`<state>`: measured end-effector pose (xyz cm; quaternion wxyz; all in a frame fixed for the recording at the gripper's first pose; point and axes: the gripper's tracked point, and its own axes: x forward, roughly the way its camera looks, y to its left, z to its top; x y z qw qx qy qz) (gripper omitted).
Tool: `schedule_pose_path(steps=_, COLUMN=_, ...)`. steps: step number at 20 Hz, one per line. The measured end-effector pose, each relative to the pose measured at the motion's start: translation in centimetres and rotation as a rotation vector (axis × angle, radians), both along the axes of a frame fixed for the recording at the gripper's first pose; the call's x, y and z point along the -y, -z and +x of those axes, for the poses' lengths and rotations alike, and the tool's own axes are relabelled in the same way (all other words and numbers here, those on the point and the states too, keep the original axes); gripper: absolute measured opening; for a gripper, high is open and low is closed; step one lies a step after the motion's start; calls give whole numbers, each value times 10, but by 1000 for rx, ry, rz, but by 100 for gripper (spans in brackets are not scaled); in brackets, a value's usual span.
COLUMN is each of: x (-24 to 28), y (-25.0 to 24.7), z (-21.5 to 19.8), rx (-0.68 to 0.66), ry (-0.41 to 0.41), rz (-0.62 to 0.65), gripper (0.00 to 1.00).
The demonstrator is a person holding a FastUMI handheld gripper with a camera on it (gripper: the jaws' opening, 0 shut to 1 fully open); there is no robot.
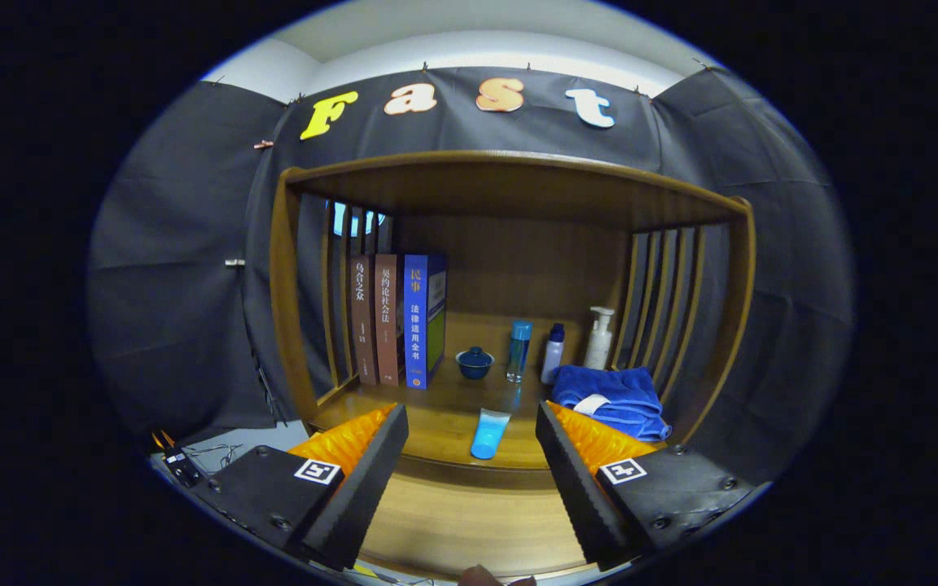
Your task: Pull open the drawer, take out the items inside it, and place them on the countertop above the cabinet.
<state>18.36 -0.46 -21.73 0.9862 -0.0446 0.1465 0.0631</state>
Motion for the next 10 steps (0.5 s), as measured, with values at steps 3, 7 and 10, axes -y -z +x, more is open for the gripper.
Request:
schedule_pose_path(steps=3, x=8, y=0, z=-32, rx=87, ry=39, rz=4, gripper=100)
schedule_pose_path(steps=7, x=19, y=21, z=-70, rx=161, ry=69, rz=2, gripper=100)
schedule_pose_path(steps=10, x=23, y=53, z=-101, rx=169, ry=81, rz=-19, gripper=99)
